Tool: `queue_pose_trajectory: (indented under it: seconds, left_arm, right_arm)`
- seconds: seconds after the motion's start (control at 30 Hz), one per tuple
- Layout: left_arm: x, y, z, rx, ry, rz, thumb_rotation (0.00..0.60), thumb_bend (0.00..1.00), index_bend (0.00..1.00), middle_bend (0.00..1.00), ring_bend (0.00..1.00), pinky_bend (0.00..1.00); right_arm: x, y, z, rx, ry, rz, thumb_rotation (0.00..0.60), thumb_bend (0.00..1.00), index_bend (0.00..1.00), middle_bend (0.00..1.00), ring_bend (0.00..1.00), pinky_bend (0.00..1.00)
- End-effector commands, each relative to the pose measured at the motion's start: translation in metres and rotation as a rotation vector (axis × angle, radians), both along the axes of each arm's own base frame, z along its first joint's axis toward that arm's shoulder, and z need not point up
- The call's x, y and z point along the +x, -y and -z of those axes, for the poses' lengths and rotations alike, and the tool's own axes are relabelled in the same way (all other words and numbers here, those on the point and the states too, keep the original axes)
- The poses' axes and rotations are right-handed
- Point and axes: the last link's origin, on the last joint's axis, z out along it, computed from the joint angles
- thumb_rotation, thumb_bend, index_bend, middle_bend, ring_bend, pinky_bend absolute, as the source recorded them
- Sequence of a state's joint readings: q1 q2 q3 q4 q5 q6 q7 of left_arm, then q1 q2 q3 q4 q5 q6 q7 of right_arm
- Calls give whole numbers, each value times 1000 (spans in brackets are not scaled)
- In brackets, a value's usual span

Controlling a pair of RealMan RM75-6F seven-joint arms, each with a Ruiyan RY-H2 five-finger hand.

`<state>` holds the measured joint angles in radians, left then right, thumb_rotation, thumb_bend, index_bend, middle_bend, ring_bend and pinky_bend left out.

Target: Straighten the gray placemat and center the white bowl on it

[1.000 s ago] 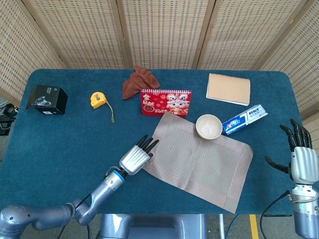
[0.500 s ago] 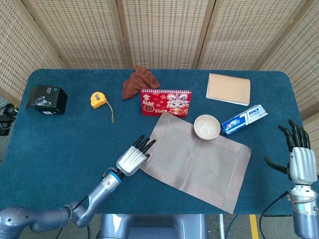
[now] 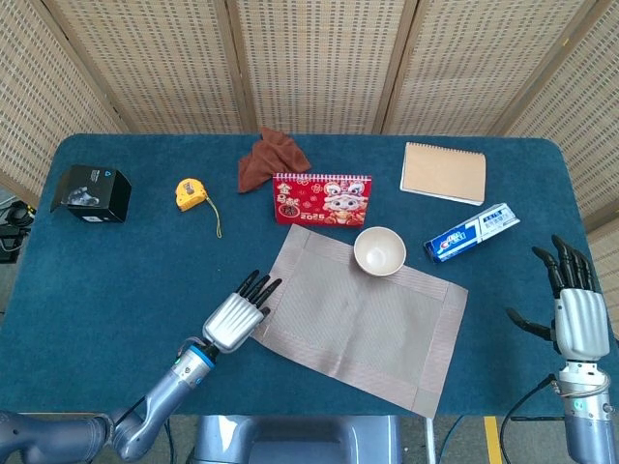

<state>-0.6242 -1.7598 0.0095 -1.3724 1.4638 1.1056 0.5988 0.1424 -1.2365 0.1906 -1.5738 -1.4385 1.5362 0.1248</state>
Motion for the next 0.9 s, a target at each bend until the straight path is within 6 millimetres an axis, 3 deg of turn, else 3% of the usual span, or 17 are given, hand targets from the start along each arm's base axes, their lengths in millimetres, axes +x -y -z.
queue_pose_trajectory:
  seconds: [0.03, 0.47, 0.9]
  left_arm:
    - [-12, 4, -7, 7, -10, -24, 600, 446, 701, 0, 0, 0]
    - [-51, 28, -26, 7, -34, -82, 600, 446, 708, 0, 0, 0]
    - [-57, 66, -36, -58, -15, -39, 600, 446, 721, 0, 0, 0]
  right_arm:
    - [1, -1, 2, 4, -5, -3, 600, 173, 186, 0, 0, 0]
    - [4, -4, 10, 23, -25, -11, 600, 173, 186, 0, 0, 0]
    - [6, -6, 11, 21, -24, -17, 600, 173, 186, 0, 0, 0]
